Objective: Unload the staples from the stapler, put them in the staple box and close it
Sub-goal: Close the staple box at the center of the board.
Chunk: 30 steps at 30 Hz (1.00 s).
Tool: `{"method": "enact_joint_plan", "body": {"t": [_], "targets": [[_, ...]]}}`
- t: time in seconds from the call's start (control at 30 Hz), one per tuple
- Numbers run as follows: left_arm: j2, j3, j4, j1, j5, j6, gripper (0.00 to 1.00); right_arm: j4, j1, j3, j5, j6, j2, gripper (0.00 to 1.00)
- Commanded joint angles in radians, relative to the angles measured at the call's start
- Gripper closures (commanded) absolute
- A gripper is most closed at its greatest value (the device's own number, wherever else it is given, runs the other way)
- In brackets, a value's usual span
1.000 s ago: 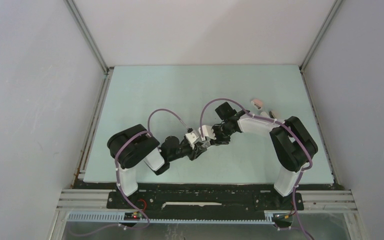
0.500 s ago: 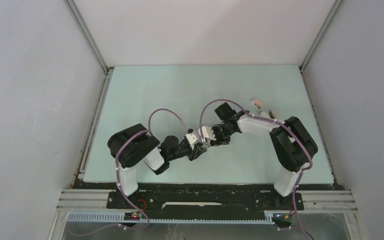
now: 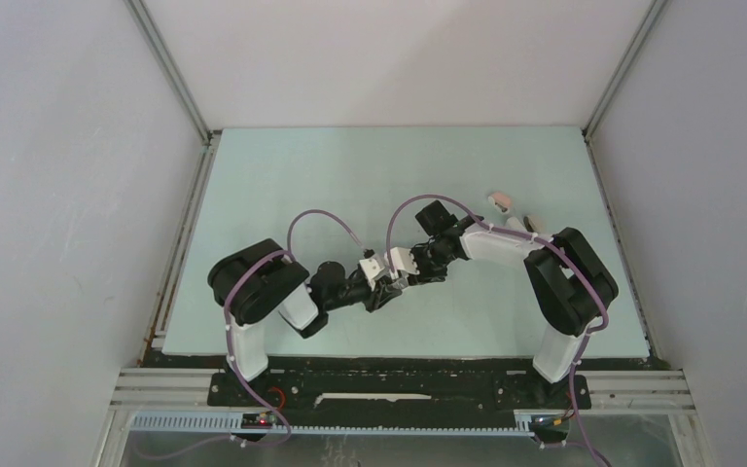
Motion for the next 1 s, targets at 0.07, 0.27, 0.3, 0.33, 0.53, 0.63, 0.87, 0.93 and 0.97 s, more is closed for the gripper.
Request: {"method": "enact_joint_plan", "body": {"t": [0.07,0.27,0.3,0.33,0.53,0.63,0.87,0.93,0.97], "targets": [[0.016,0.031,0.030,0.009,0.110,0.012,0.62,0.003,0.027,-0.007,0.007,-0.023,0.000,0.54],[0.022,0.036,0.030,0.028,0.143,0.007,0.62,-0.004,0.028,-0.008,0.006,-0.027,-0.001,0.54],[0.022,0.038,0.030,0.030,0.146,0.005,0.62,-0.003,0.028,-0.009,0.005,-0.028,-0.001,0.53],[0.024,0.040,0.030,0.032,0.149,0.005,0.62,-0.005,0.028,-0.008,0.005,-0.028,-0.001,0.53],[0.040,0.060,0.025,0.032,0.162,-0.005,0.62,-0.017,0.031,-0.009,0.005,-0.035,0.000,0.51],[0.043,0.064,0.025,0.031,0.168,-0.005,0.63,-0.017,0.035,-0.007,0.008,-0.037,0.001,0.51],[0.054,0.069,0.026,0.034,0.186,-0.004,0.63,-0.012,0.040,-0.008,0.017,-0.030,0.004,0.53],[0.058,0.070,0.025,0.035,0.198,-0.027,0.63,-0.004,0.040,-0.012,0.018,-0.028,0.002,0.53],[0.060,0.070,0.025,0.036,0.201,-0.033,0.63,0.003,0.040,-0.018,0.020,-0.028,-0.001,0.53]]}}
